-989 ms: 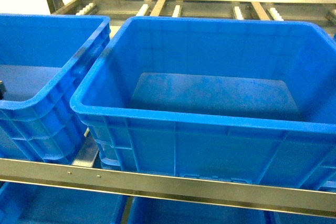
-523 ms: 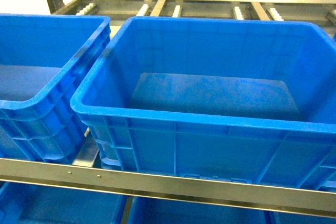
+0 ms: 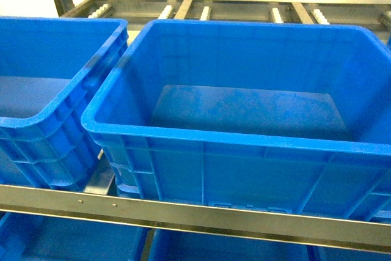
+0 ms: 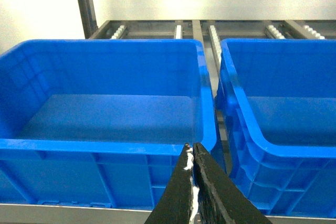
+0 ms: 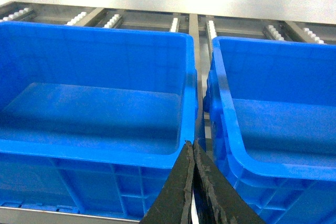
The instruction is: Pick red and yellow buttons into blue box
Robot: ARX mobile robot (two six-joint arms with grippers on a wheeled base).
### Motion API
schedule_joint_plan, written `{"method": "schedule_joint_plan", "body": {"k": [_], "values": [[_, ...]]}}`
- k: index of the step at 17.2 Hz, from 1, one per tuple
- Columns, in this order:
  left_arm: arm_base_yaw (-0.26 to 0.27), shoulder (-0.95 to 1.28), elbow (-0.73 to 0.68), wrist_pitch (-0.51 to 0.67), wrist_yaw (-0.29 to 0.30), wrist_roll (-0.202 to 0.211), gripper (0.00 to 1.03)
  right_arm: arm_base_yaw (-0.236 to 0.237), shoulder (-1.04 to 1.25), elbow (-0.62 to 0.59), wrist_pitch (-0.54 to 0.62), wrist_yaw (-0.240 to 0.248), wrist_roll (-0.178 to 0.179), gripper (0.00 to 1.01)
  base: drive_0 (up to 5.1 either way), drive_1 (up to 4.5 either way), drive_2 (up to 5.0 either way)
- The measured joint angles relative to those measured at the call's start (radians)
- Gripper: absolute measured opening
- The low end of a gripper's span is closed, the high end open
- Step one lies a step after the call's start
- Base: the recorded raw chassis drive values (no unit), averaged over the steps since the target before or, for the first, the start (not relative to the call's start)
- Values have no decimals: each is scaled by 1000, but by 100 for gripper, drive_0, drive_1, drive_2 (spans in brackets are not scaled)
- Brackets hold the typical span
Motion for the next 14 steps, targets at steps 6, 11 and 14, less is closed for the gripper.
{"method": "schedule_joint_plan", "body": {"k": [6,11,14], "values": [[0,-187,0,-175,0,0,2,0,-203,-1,-187,0,0,2,0,0,0],[0,-304,-1,-290,0,0,2,0,-331,-1,-311,0,0,2,0,0,0],[0,-354,-1,-341,0,0,2,0,-388,-1,-368,0,0,2,0,0,0]]}}
